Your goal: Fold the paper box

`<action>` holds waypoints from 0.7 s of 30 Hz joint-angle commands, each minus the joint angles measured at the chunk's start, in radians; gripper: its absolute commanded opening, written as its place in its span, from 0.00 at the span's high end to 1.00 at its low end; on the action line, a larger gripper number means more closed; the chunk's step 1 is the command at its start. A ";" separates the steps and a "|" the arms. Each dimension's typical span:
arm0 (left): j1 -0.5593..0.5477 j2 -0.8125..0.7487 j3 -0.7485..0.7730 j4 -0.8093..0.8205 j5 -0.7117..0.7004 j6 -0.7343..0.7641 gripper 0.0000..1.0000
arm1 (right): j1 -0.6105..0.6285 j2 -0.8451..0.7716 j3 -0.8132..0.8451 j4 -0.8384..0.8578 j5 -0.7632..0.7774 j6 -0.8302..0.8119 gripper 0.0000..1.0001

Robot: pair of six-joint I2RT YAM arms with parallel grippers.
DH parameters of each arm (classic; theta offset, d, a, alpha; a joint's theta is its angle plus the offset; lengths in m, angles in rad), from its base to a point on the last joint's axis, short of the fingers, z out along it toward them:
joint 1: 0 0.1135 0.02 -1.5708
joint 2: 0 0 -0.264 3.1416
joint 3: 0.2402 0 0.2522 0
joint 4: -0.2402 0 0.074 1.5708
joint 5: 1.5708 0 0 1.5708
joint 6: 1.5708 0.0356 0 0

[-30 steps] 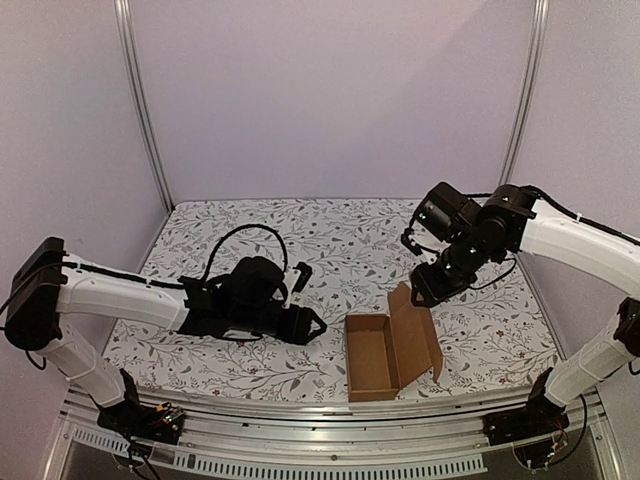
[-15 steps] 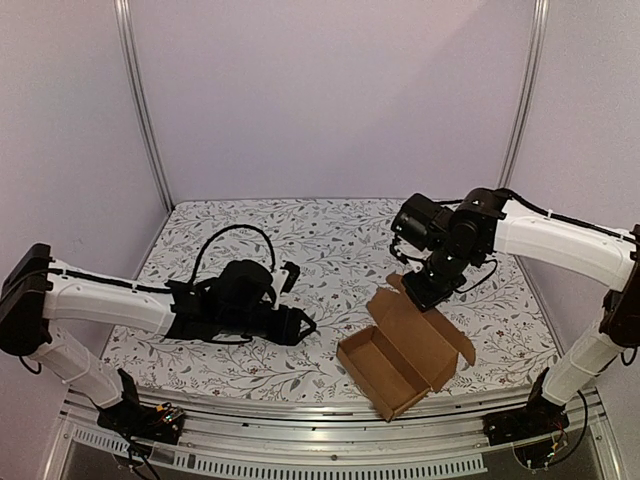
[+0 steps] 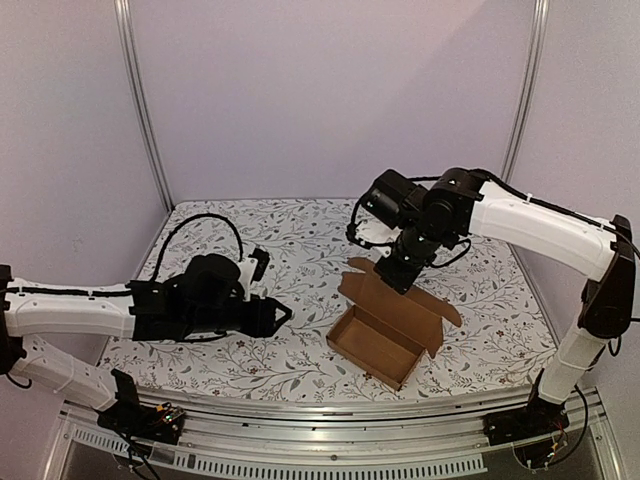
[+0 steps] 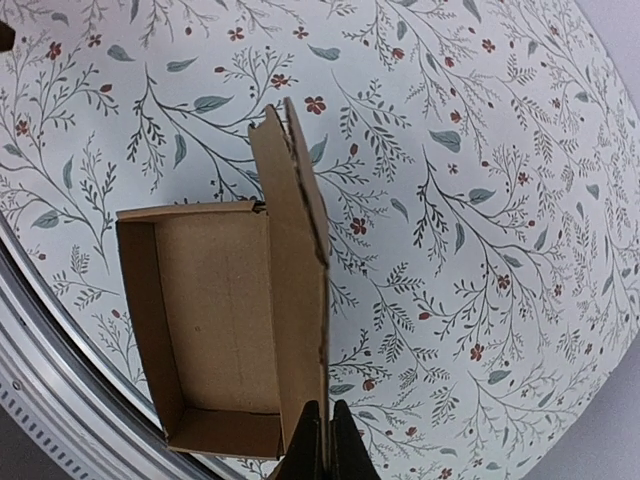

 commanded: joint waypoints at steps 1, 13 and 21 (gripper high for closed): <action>0.031 -0.071 -0.039 -0.040 -0.036 0.020 0.42 | 0.008 0.024 0.025 0.060 -0.042 -0.303 1.00; 0.078 -0.042 -0.086 0.164 0.063 0.095 0.34 | 0.008 0.071 0.038 0.160 -0.064 -0.686 1.00; 0.087 0.050 -0.049 0.298 0.142 0.177 0.28 | 0.007 0.127 0.106 0.144 -0.148 -0.762 1.00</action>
